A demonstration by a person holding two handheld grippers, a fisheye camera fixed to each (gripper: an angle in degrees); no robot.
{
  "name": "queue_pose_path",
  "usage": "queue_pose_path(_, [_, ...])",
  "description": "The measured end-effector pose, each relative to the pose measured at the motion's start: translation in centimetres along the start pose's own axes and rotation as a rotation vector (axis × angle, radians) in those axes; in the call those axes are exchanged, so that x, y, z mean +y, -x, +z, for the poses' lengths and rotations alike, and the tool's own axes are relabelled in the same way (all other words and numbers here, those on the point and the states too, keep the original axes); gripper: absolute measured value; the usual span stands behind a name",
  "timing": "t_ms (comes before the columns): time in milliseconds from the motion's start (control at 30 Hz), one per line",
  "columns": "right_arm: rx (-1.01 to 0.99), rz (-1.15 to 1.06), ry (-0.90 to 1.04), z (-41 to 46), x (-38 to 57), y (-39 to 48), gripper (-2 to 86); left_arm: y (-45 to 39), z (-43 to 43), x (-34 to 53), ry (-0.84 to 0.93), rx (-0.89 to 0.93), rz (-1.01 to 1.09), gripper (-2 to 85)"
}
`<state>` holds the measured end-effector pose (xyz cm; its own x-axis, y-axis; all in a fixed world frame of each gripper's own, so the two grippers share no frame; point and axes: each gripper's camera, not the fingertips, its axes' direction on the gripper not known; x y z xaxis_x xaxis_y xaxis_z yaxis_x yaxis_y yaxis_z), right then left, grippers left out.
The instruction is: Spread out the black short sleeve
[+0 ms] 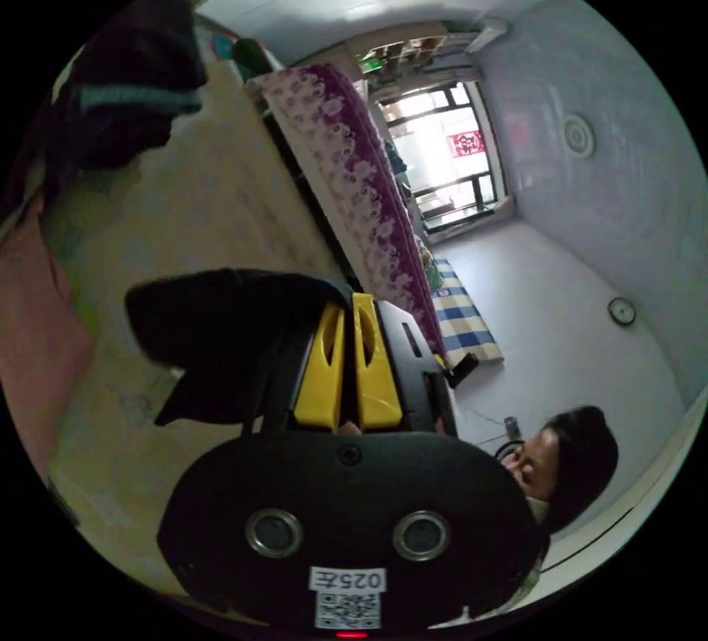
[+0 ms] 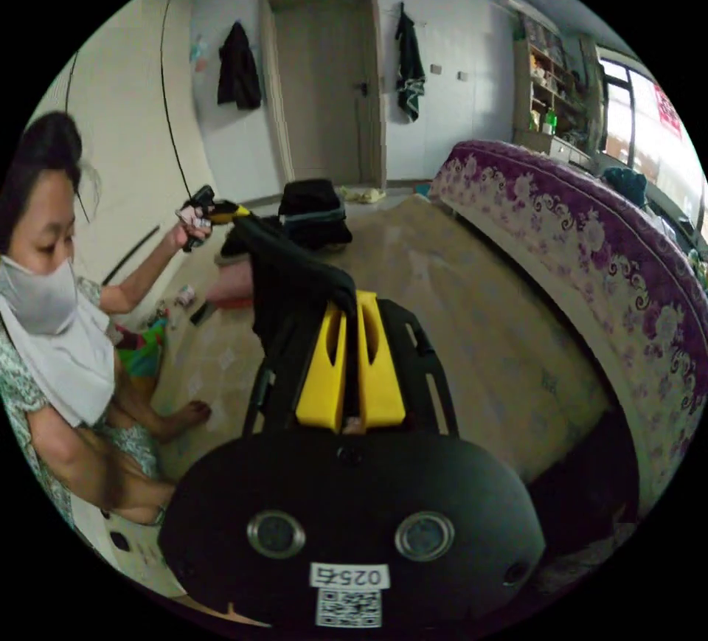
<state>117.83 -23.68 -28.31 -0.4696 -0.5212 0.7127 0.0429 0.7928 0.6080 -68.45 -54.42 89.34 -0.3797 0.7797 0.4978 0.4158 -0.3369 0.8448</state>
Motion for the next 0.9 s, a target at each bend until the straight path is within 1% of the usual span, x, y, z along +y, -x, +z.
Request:
queue_pose_path(67, [-0.007,-0.008,-0.115,-3.6,-0.8,-1.4,-0.8,-3.5,1.8,-0.4,-0.016,-0.017,0.152,-1.5])
queue_pose_path(133, [-0.012,-0.074,-0.137,-5.4,-0.4,-1.8,-0.8,-5.0,3.3,0.5,-0.009,-0.024,0.235,-1.5])
queue_pose_path(167, [-0.014,-0.121,-0.097,-5.9,0.3,-2.0,-0.7,-5.2,4.5,1.7,0.002,-0.052,0.266,-1.5])
queue_pose_path(233, [-0.034,-0.125,-0.038,-5.5,2.5,-2.6,-0.7,-3.8,6.9,3.8,0.047,-0.104,0.261,-1.6])
queue_pose_path(300, [-0.08,-0.07,0.018,-4.0,5.6,-3.6,-0.7,-0.4,10.0,6.4,0.092,-0.153,0.196,-1.6])
queue_pose_path(333, [-0.103,-0.017,0.068,-2.4,8.1,-4.4,-0.7,3.0,12.2,8.4,0.119,-0.178,0.134,-1.6])
queue_pose_path(367, [-0.121,0.051,0.116,-0.6,10.9,-5.3,-0.6,7.2,14.7,10.5,0.159,-0.171,0.036,-1.6])
queue_pose_path(400, [-0.131,0.076,0.139,0.4,12.4,-5.6,-0.5,9.6,16.0,11.6,0.179,-0.156,-0.023,-1.6])
queue_pose_path(467, [-0.161,0.182,0.27,4.4,18.2,-6.9,-0.4,19.1,20.6,16.8,0.22,-0.135,-0.23,-1.6])
queue_pose_path(533, [-0.186,0.272,0.364,6.5,21.9,-7.2,-0.4,24.7,23.5,20.7,0.254,-0.191,-0.355,-1.6])
queue_pose_path(567, [-0.22,0.315,0.411,7.1,23.7,-6.9,-0.3,27.2,24.8,22.9,0.243,-0.139,-0.406,-1.6])
queue_pose_path(633, [-0.206,0.376,0.424,6.9,25.4,-6.3,-0.1,29.2,25.4,25.2,0.123,0.016,-0.497,-1.6])
queue_pose_path(667, [-0.19,0.417,0.361,6.0,26.0,-6.0,0.1,29.7,25.7,26.1,0.08,0.034,-0.537,-1.6])
queue_pose_path(733, [-0.209,0.499,0.292,4.8,26.6,-6.0,0.5,29.9,26.6,26.9,0.068,0.001,-0.54,-1.6])
queue_pose_path(800, [-0.255,0.576,0.254,4.2,26.7,-6.0,1.3,30.3,27.8,27.6,0.095,-0.031,-0.561,-1.4])
queue_pose_path(900, [-0.283,0.574,0.31,3.9,26.3,-5.0,3.8,30.6,29.7,29.1,0.164,-0.066,-0.581,-0.4])
